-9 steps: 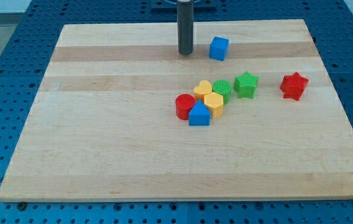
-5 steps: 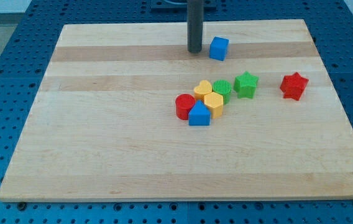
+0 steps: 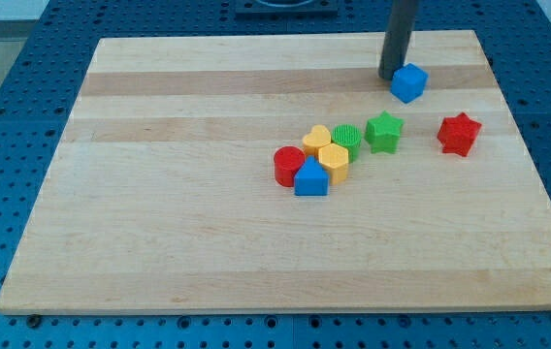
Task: Push the blue cube to the red star
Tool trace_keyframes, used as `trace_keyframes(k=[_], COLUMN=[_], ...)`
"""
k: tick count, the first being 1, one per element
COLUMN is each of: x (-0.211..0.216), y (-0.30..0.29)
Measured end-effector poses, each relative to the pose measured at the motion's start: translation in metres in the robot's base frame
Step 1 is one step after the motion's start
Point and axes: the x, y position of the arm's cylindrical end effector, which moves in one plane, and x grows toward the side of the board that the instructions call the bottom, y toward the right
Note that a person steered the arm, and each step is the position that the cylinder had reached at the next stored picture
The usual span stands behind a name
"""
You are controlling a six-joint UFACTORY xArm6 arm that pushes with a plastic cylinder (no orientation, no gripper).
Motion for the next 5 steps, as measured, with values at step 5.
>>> trace_keyframes(k=[5], x=[0.053], y=[0.043])
